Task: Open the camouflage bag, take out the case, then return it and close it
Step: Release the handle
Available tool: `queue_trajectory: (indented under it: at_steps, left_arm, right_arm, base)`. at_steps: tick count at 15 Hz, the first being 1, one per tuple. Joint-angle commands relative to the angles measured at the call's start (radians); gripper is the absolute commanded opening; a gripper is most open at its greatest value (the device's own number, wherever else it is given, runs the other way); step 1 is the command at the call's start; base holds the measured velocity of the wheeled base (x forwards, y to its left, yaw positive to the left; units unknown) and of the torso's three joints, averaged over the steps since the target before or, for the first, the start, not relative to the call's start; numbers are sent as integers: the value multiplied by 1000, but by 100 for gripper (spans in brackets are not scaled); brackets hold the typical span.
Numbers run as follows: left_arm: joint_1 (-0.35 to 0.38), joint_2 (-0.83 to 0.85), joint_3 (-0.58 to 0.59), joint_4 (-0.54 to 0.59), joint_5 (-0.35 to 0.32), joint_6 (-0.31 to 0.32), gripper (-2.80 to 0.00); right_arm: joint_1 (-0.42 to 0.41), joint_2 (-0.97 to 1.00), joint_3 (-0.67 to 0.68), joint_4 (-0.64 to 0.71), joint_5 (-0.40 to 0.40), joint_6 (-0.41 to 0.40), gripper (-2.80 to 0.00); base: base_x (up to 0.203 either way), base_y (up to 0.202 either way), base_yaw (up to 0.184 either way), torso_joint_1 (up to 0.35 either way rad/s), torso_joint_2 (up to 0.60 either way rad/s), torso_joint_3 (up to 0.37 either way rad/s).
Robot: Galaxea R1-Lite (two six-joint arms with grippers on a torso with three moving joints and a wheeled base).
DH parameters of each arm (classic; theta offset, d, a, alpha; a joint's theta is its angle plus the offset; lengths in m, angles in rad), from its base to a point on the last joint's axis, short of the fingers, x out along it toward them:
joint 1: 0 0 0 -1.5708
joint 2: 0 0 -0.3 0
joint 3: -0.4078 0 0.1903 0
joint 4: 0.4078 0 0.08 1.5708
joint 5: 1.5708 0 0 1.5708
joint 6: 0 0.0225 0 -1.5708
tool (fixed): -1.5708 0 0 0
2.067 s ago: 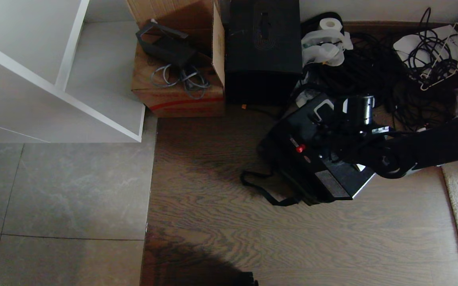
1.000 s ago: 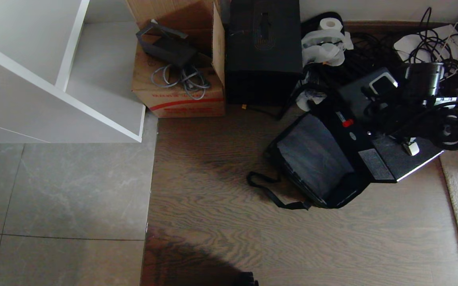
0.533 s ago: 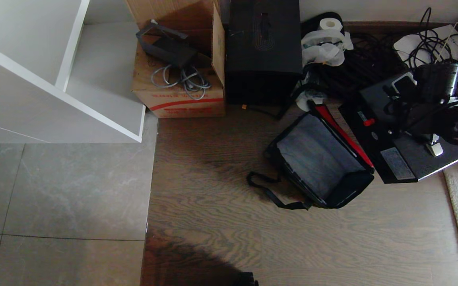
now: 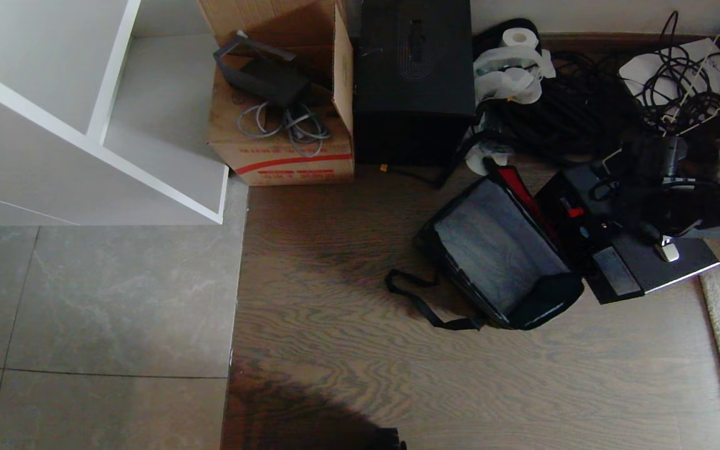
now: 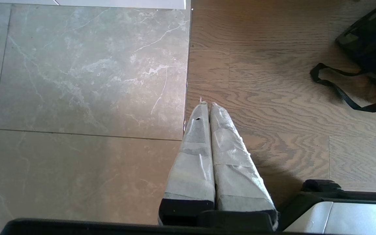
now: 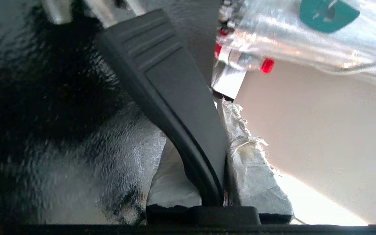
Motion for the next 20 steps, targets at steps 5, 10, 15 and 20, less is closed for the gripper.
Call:
queue_trajectory:
  at_steps: [5, 10, 15, 20]
  left_arm:
    - [0, 1, 0, 0, 0, 0, -280]
    - [0, 1, 0, 0, 0, 0, -280]
    - [0, 1, 0, 0, -1, 0, -280]
    - [0, 1, 0, 0, 0, 0, -280]
  right_arm:
    - [45, 173, -77, 0, -11, -10, -280]
    - [182, 101, 44, 13, -11, 44, -280]
    - [323, -26, 205, 158, -11, 193, -280]
    - [273, 14, 172, 175, -8, 210, -280]
  base:
    - [0, 0, 0, 0, 0, 0]
    - [0, 0, 0, 0, 0, 0]
    - [0, 0, 0, 0, 0, 0]
    - [0, 0, 0, 0, 0, 0]
